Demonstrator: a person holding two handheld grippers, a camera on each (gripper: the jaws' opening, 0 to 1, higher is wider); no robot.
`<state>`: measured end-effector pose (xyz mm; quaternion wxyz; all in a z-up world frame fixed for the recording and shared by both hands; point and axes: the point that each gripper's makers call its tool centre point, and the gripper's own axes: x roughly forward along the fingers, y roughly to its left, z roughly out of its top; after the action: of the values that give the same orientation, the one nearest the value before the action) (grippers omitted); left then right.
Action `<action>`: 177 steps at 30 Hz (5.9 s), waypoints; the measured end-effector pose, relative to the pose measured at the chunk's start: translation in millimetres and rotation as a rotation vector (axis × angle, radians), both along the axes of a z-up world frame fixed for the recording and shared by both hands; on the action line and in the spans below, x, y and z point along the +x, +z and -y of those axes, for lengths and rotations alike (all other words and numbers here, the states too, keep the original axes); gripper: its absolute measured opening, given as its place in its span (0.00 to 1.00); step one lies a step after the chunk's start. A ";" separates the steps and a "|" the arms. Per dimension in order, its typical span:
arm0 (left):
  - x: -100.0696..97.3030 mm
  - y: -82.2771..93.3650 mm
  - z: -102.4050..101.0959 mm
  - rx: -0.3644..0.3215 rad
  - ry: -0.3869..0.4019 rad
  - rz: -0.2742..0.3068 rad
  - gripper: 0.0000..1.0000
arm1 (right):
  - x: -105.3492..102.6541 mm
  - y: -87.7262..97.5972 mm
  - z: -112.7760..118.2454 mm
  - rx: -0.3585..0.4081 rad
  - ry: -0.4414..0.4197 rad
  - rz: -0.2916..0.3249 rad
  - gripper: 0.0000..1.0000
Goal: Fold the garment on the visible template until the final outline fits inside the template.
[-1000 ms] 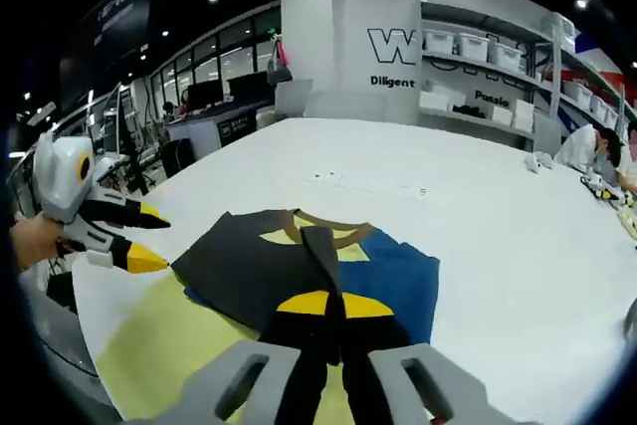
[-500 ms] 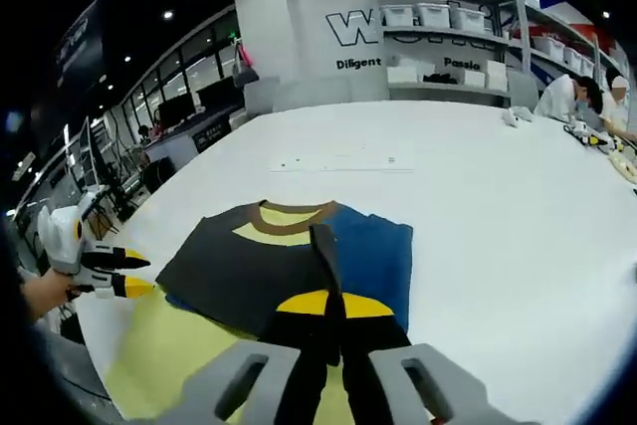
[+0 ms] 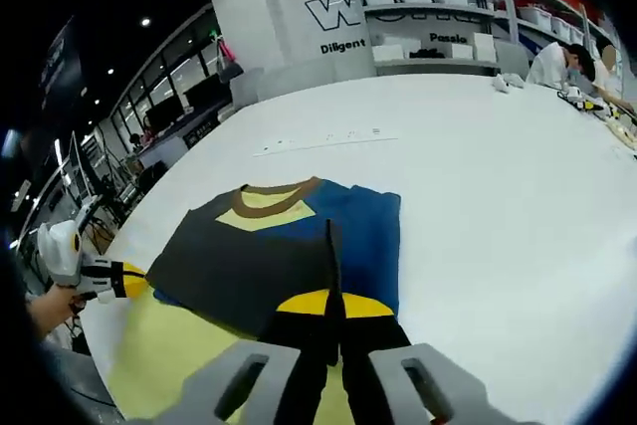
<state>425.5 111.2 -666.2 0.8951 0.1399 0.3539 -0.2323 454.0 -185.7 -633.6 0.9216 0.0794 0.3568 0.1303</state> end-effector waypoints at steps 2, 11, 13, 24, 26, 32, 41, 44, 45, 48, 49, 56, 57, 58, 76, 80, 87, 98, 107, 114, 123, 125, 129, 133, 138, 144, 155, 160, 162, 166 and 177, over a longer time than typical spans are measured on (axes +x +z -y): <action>-0.4 -0.6 -1.3 0.001 0.002 -0.002 0.03 | -0.2 -3.9 0.5 0.001 -0.005 -0.012 0.00; -1.4 0.0 -8.3 0.026 0.032 0.003 0.02 | -4.5 -17.1 -1.0 0.004 -0.005 -0.056 0.00; -1.1 -1.8 -15.5 0.045 0.054 0.000 0.02 | -5.2 -18.3 -0.3 -0.004 -0.004 -0.059 0.00; 0.6 -1.4 -36.5 0.055 0.087 -0.011 0.02 | -11.0 -24.7 -19.5 0.006 0.015 -0.081 0.00; 2.0 -1.3 -42.0 0.054 0.102 -0.011 0.02 | -12.2 -25.1 -23.5 0.013 0.016 -0.086 0.00; 3.3 -1.0 -60.5 0.058 0.146 -0.016 0.02 | -16.0 -28.1 -40.3 0.036 0.017 -0.092 0.00; -1.0 -1.4 -77.8 0.059 0.172 -0.020 0.02 | -16.8 -31.6 -54.9 0.056 0.037 -0.095 0.00; -1.5 -1.6 -82.2 0.071 0.173 -0.017 0.02 | -17.4 -30.9 -59.5 0.055 0.050 -0.093 0.00; -1.7 -1.5 -83.0 0.072 0.175 -0.017 0.02 | -17.4 -30.5 -60.6 0.055 0.053 -0.091 0.00; -1.9 -1.4 -85.4 0.074 0.179 -0.017 0.02 | -17.8 -30.3 -63.8 0.052 0.062 -0.089 0.00; -2.0 -1.3 -85.6 0.075 0.178 -0.016 0.03 | -17.7 -30.6 -64.3 0.048 0.065 -0.089 0.00; -7.5 0.9 -86.4 0.029 0.188 -0.029 0.13 | -16.1 -22.5 -63.6 0.036 0.085 -0.055 0.02; -9.2 2.7 -85.4 -0.010 0.207 -0.037 0.18 | -16.2 -19.5 -63.7 0.035 0.086 -0.046 0.06; -10.6 6.1 -84.4 -0.050 0.224 -0.040 0.23 | -17.0 -14.8 -64.3 0.030 0.089 -0.036 0.10; -59.5 54.9 -75.7 -0.153 0.182 -0.027 0.65 | -85.9 13.2 -78.3 0.011 0.214 -0.022 0.70; -72.6 60.6 -73.1 -0.160 0.171 -0.031 0.74 | -102.1 14.1 -79.6 -0.009 0.250 -0.028 0.84; -97.9 55.9 -76.8 -0.177 0.175 -0.072 0.82 | -127.1 11.8 -77.8 -0.049 0.300 -0.050 0.91; -133.7 37.0 -79.4 -0.170 0.207 -0.145 0.91 | -167.8 3.7 -70.0 -0.075 0.333 -0.107 0.89; -160.9 23.9 -75.7 -0.168 0.212 -0.218 0.89 | -196.2 -9.9 -59.8 -0.095 0.329 -0.159 0.86; -180.0 10.8 -83.5 -0.120 0.265 -0.283 0.76 | -213.7 -22.9 -51.0 -0.165 0.318 -0.188 0.75; -197.8 0.3 -89.9 -0.090 0.293 -0.343 0.61 | -226.1 -29.7 -46.7 -0.178 0.293 -0.208 0.60; -200.3 -0.9 -89.8 -0.091 0.300 -0.355 0.60 | -228.5 -30.4 -45.8 -0.190 0.292 -0.215 0.58; -205.8 -2.7 -86.4 -0.086 0.291 -0.363 0.55 | -231.9 -33.6 -41.0 -0.225 0.290 -0.219 0.48; -208.7 -2.7 -88.9 -0.059 0.291 -0.364 0.48 | -240.3 -39.5 -39.1 -0.220 0.277 -0.243 0.43; -212.1 -2.9 -89.8 -0.058 0.306 -0.380 0.41 | -243.7 -41.7 -34.2 -0.250 0.264 -0.252 0.35; -213.1 -3.6 -91.6 -0.049 0.320 -0.384 0.36 | -246.4 -40.6 -34.7 -0.241 0.247 -0.243 0.20; -216.5 -4.4 -88.3 -0.032 0.302 -0.392 0.26 | -247.4 -41.7 -34.4 -0.274 0.247 -0.234 0.10; -216.2 -5.2 -88.9 -0.018 0.295 -0.388 0.21 | -247.4 -42.5 -34.9 -0.271 0.247 -0.233 0.09; -215.0 -5.5 -90.3 -0.001 0.286 -0.380 0.18 | -246.6 -42.9 -33.7 -0.278 0.245 -0.228 0.07; -212.5 -6.6 -94.6 0.025 0.288 -0.365 0.08 | -245.6 -43.3 -31.8 -0.298 0.255 -0.211 0.03; -212.9 -7.2 -94.3 0.002 0.295 -0.375 0.03 | -243.7 -43.4 -28.5 -0.304 0.245 -0.212 0.00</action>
<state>212.6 205.5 -673.4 0.8378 0.0419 0.5308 -0.1209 210.3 -157.2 -677.0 0.8575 -0.0910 0.4743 0.1772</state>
